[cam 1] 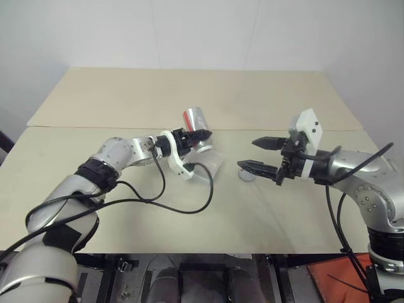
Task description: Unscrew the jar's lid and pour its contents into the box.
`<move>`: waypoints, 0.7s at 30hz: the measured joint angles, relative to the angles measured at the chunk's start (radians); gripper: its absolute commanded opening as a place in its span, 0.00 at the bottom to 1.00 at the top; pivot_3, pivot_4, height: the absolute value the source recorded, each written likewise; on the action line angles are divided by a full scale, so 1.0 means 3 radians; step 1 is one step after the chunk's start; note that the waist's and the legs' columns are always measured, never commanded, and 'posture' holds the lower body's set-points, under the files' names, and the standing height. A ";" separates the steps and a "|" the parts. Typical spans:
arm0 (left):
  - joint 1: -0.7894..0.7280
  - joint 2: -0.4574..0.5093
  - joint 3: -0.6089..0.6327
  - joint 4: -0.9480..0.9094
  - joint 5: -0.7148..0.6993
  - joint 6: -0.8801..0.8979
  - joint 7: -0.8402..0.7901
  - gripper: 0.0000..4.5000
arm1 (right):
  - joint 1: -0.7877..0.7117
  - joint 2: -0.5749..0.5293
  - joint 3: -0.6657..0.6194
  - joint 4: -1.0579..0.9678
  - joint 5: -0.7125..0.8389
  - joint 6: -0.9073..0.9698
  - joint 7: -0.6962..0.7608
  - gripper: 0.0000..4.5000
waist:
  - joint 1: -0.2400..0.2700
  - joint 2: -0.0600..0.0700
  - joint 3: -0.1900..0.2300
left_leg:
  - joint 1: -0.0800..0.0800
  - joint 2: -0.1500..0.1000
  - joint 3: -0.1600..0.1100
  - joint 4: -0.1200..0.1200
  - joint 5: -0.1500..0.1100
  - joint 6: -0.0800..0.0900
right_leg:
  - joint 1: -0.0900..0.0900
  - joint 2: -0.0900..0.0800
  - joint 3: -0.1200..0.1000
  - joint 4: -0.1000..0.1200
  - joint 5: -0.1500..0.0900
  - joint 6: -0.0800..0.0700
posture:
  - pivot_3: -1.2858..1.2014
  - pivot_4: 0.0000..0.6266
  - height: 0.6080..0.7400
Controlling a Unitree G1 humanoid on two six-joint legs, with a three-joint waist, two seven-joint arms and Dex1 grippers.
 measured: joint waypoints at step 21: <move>0.1082 -0.1389 0.2512 -0.1794 -0.4167 0.3954 -0.1946 0.45 | 0.0007 0.0062 0.0006 0.0073 0.0005 -0.0019 0.0014 0.99 | -0.0058 0.0000 0.0000 | 0.0002 -0.0002 -0.0012 0.0008 0.0000 0.0001 | 0.0008 0.0001 -0.0003 0.0001 0.0001 0.0001 | 0.52 0.24 1.00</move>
